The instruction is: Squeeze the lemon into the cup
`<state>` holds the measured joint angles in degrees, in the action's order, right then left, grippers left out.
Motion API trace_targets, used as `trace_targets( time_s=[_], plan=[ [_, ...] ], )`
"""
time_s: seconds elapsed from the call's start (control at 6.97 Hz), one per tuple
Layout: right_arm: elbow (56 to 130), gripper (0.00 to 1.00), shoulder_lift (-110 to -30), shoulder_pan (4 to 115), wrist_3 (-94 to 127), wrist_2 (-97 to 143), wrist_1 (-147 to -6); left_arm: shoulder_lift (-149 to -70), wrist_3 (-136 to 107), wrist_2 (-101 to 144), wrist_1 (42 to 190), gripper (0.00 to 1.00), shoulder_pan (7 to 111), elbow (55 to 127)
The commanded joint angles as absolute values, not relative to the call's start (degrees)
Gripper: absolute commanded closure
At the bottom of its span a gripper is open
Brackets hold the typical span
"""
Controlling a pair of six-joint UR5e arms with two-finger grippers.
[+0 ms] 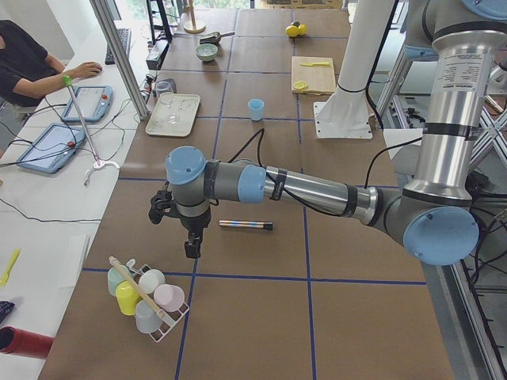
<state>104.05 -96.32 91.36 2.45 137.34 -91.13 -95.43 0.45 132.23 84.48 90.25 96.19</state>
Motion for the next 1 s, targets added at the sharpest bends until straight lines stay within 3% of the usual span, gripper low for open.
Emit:
trace_targets(
  time_s=[0.0, 0.86],
  plan=[
    [104.85, 0.00, -97.29, 91.32, 2.46, 137.55, -91.23, -94.66, 0.71, 132.45, 91.28, 0.00, 90.53, 92.84],
    [103.72, 0.00, -98.35, 91.32, 2.37, 137.20, -91.06, -88.86, 1.14, 132.80, 92.37, 0.00, 90.53, 92.99]
  ],
)
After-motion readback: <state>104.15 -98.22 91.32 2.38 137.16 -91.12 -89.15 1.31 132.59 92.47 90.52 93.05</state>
